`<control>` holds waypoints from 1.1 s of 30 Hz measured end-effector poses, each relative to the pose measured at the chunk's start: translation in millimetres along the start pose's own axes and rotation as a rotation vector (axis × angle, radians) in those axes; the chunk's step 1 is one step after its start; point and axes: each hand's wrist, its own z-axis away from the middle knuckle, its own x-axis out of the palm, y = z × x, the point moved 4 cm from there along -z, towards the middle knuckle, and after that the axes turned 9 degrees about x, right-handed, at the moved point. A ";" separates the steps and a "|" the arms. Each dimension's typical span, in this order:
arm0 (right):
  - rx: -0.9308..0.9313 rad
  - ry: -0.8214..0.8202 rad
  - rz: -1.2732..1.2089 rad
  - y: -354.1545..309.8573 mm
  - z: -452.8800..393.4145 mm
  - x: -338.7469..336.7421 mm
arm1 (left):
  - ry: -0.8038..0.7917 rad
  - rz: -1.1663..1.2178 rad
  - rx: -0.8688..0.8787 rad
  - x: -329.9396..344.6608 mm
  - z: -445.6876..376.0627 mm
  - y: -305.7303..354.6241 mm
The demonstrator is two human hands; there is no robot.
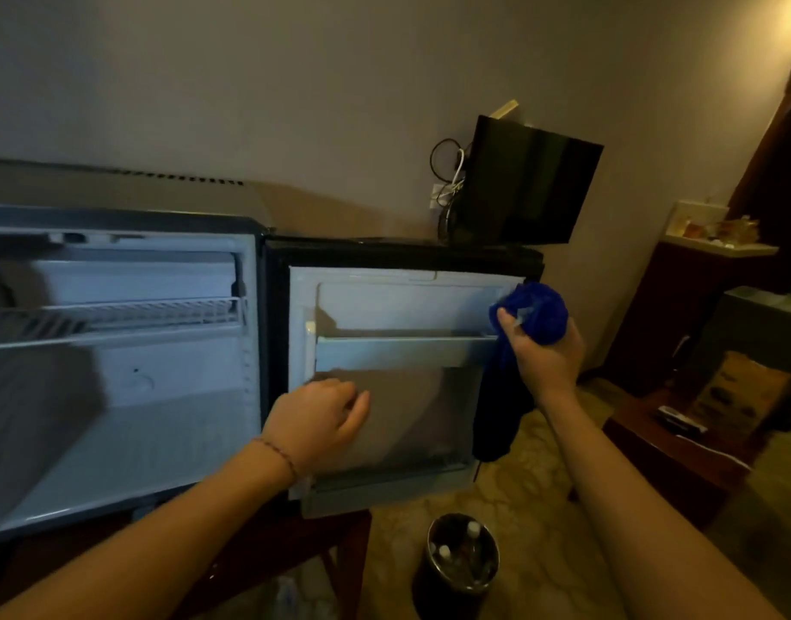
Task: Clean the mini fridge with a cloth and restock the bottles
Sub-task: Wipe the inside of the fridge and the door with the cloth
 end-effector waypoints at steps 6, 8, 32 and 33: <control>-0.316 -0.341 0.630 -32.3 16.9 46.0 | 0.248 0.001 0.039 -102.5 -43.4 -30.6; -0.355 -0.424 0.794 -38.0 30.7 67.3 | 0.285 -0.091 0.023 -128.7 -66.7 -47.6; -0.430 -0.897 1.048 -84.1 50.6 145.5 | -0.209 -0.238 -0.023 -113.0 -154.6 -68.2; -0.386 -0.912 1.053 -86.0 50.0 147.2 | -0.207 -0.253 -0.018 -112.8 -154.3 -68.3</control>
